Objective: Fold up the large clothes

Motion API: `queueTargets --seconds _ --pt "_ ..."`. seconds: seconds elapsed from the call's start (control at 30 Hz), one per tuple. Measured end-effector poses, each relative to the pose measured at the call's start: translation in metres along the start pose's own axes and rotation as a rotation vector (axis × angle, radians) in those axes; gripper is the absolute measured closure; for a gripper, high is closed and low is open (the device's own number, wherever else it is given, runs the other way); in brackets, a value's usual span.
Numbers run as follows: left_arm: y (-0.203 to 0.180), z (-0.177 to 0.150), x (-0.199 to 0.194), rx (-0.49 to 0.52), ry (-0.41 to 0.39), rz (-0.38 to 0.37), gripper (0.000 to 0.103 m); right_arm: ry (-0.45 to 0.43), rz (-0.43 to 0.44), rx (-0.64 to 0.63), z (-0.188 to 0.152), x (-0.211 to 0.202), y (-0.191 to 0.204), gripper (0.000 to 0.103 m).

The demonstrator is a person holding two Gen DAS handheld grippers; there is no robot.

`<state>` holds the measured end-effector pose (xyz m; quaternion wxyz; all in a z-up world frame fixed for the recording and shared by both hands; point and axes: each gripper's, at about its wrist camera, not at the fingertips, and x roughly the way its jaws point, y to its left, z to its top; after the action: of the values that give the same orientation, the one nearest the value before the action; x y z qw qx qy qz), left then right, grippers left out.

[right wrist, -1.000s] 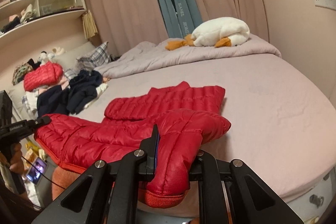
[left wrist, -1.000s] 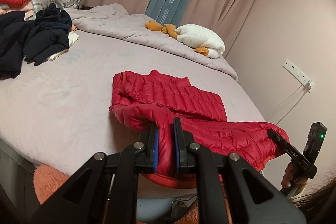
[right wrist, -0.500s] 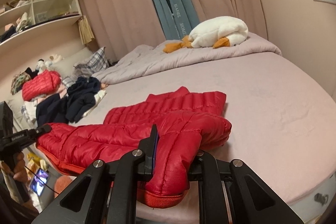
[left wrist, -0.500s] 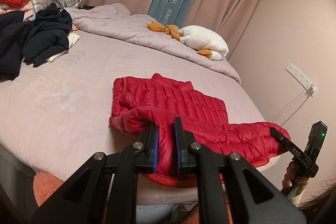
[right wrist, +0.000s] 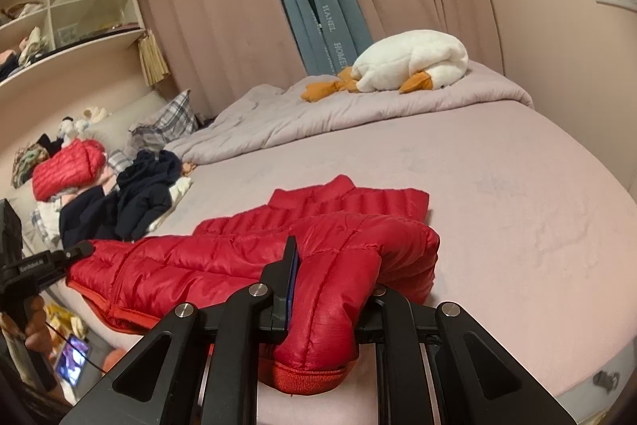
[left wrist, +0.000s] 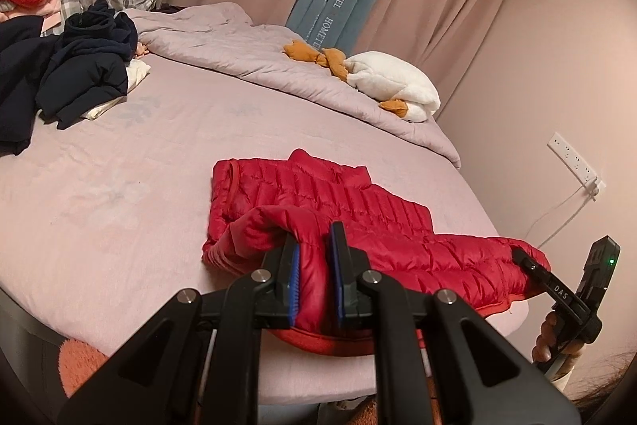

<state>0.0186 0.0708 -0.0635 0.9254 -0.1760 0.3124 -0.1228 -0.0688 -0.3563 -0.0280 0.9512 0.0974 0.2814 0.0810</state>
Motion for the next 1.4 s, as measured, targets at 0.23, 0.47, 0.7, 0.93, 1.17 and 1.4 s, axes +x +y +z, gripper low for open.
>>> queueTargets --seconds 0.23,0.47,0.7,0.93,1.17,1.4 --pt "0.000 0.008 0.006 -0.005 0.014 -0.001 0.089 0.017 -0.011 0.010 0.008 0.004 -0.002 0.087" --pt "0.000 0.016 0.011 -0.002 0.025 -0.005 0.089 0.037 -0.039 0.007 0.015 0.014 0.002 0.087" --pt "0.002 0.021 0.018 -0.005 0.036 0.002 0.089 0.050 -0.060 0.019 0.018 0.021 0.006 0.087" --pt "0.003 0.026 0.020 0.000 0.039 0.002 0.088 0.054 -0.076 0.020 0.024 0.026 0.007 0.087" --pt "0.004 0.028 0.024 -0.001 0.046 0.006 0.088 0.071 -0.083 0.025 0.027 0.031 0.009 0.087" --pt "0.004 0.029 0.026 0.001 0.045 0.009 0.088 0.068 -0.095 0.017 0.031 0.036 0.013 0.087"
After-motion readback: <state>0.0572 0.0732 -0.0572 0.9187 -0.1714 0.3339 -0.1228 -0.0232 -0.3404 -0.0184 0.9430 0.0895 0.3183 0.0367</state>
